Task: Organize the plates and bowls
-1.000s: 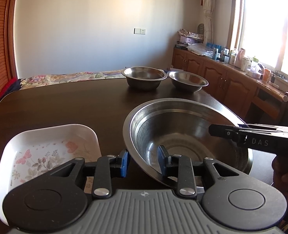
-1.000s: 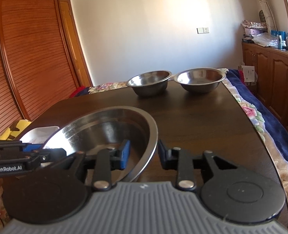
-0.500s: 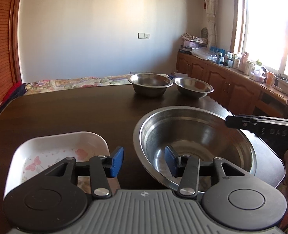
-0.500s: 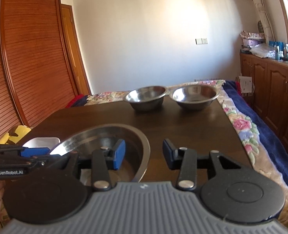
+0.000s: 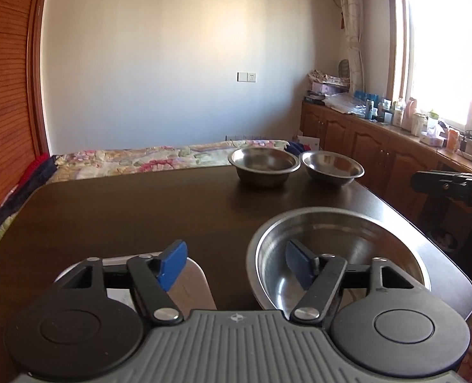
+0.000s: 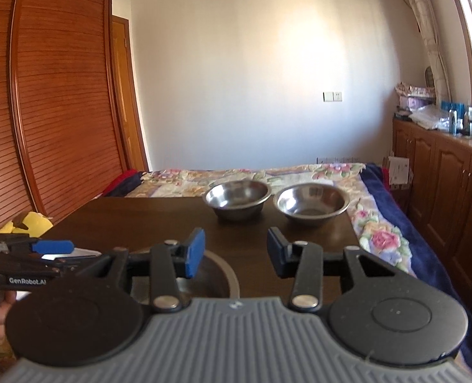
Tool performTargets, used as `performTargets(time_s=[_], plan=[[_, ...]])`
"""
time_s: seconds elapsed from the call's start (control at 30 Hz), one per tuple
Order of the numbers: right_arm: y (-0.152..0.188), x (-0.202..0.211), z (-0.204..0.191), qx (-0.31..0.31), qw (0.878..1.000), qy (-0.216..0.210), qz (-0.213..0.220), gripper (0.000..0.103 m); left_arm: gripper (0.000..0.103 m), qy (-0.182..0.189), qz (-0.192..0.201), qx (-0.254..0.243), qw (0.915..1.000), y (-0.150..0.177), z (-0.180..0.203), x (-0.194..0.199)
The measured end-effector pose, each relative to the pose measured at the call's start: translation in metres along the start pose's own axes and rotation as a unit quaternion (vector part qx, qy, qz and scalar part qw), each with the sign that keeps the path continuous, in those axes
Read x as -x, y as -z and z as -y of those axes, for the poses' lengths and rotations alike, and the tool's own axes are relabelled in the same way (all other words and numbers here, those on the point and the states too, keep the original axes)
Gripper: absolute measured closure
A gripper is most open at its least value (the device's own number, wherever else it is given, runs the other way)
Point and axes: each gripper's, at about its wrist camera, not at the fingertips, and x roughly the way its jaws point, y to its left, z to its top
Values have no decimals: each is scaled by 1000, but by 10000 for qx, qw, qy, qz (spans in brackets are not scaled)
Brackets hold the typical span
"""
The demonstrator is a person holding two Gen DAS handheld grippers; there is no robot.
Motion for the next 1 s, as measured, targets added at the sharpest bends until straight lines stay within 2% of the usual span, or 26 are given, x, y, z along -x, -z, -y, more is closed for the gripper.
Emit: performTargets(time_s=[0.27, 0.33, 0.37, 0.5, 0.6, 0.83, 1.0], plan=[[-14, 3, 8, 124, 9998, 126, 125, 49, 4, -49, 179, -131, 9997, -19, -3, 2], [-18, 2, 10, 146, 9997, 159, 153, 44, 1, -74, 248, -138, 9996, -23, -3, 2], [-20, 2, 12, 146, 9996, 168, 170, 41, 1, -102, 276, -136, 9995, -25, -3, 2], [-28, -3, 16, 150, 9995, 202, 207, 38, 1, -103, 368, -202, 9991, -34, -2, 0], [-35, -4, 18, 176, 9991, 246, 283, 28, 1, -45, 446, -257, 9987, -41, -2, -3], [-52, -16, 24, 388, 9979, 358, 379, 27, 0, 52, 505, -116, 9986, -61, -7, -16], [-57, -36, 32, 422, 9982, 327, 267, 27, 0, 191, 494, -172, 9985, -75, -8, -33]])
